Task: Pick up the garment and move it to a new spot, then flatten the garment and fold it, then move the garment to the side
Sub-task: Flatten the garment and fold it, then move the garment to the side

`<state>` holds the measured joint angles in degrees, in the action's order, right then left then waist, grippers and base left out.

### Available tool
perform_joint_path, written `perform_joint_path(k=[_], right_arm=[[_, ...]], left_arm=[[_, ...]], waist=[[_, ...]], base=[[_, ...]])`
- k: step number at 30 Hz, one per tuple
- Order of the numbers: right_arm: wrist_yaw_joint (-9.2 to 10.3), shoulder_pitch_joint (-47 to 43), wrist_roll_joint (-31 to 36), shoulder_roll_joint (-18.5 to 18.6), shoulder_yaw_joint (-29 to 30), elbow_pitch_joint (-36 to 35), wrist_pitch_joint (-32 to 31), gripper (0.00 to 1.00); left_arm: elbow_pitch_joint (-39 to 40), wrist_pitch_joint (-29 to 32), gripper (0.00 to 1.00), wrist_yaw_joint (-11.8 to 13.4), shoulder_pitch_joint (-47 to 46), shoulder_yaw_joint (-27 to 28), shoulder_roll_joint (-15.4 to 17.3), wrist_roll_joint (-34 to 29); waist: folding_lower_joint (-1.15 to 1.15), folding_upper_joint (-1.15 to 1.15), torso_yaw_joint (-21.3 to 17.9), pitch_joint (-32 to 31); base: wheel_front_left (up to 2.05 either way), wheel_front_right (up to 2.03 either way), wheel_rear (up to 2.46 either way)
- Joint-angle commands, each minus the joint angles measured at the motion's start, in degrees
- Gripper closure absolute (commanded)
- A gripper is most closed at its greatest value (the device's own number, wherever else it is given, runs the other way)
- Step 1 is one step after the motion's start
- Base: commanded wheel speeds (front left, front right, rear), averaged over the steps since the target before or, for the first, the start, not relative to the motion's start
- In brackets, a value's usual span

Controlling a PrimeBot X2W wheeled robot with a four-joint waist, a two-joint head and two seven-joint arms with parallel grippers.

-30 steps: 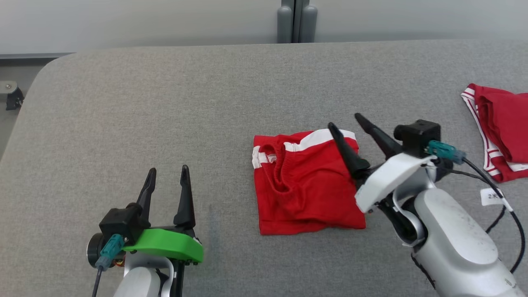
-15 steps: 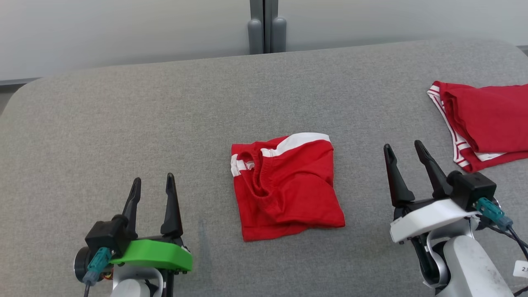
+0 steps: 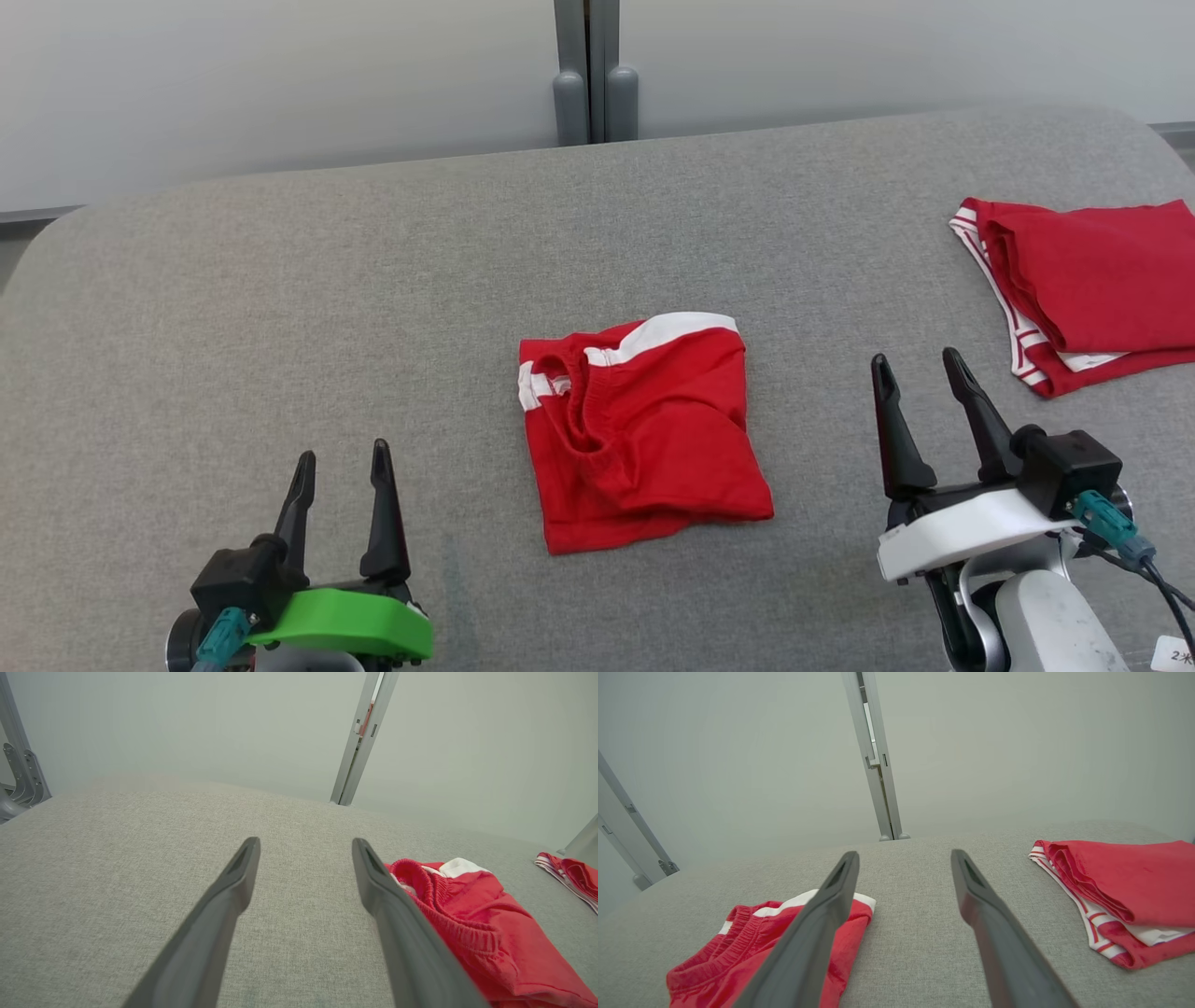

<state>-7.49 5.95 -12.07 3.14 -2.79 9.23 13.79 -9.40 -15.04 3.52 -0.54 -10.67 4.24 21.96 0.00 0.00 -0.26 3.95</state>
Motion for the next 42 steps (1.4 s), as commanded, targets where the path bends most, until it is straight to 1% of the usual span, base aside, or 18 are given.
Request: perform_joint_path(k=[1,12,18,22,26,29,33,36,42], right_arm=[[0.02,-0.7,0.7,0.0,0.0,0.4,0.2,0.00],[0.02,-0.5,1.7,-0.2,0.3,1.4,-0.1,0.00],[0.02,0.9,-0.8,-0.2,-0.4,1.6,-2.7,0.00],[0.02,3.7,-2.6,0.6,0.1,0.3,-8.3,0.00],[0.02,7.3,-5.0,2.3,-0.3,-0.3,-17.1,0.00],[0.02,9.4,-6.9,3.7,-0.6,0.9,-23.2,0.00],[0.02,11.3,-8.9,4.6,-1.3,3.9,-28.8,0.00],[0.02,12.3,-10.4,5.0,-2.0,6.7,-31.9,0.00],[0.02,13.4,-13.3,4.9,-2.9,12.0,-34.6,0.00]], left_arm=[[0.2,-0.2,0.00,-0.2,0.8,0.4,-0.1,-0.3],[-0.1,-0.2,0.00,-0.5,0.9,0.9,-0.5,-0.6],[-0.3,-0.2,0.00,-0.4,0.2,0.9,-0.6,-0.9],[-0.4,-0.2,0.00,-0.5,-0.7,0.7,-0.7,-1.0],[-0.5,-0.2,0.00,-0.8,-1.7,0.4,-0.7,-1.1],[-0.8,-0.2,0.00,-1.0,-2.3,0.1,-0.9,-0.9],[-1.0,-0.2,0.00,-1.0,-3.1,-0.1,-1.0,-0.6],[-1.2,-0.2,0.00,-1.0,-3.4,-0.2,-1.1,-0.5],[-1.4,-0.2,0.00,-1.2,-3.7,-0.5,-1.2,-0.4]], waist=[[0.00,0.00,0.1,-0.1],[0.00,0.00,0.1,-0.2],[0.00,0.00,0.2,0.3],[0.00,0.00,0.7,1.0],[0.00,0.00,1.7,1.9],[0.00,0.00,3.0,2.6],[0.00,0.00,5.3,3.5],[0.00,0.00,7.3,4.3],[0.00,0.00,10.4,5.1]], base=[[0.00,0.00,0.00],[0.00,0.00,0.00],[0.00,0.00,0.00],[0.00,0.00,0.00],[0.00,0.00,0.00],[0.00,0.00,0.00],[0.00,0.00,0.00],[0.00,0.00,0.00],[0.00,0.00,0.00]])
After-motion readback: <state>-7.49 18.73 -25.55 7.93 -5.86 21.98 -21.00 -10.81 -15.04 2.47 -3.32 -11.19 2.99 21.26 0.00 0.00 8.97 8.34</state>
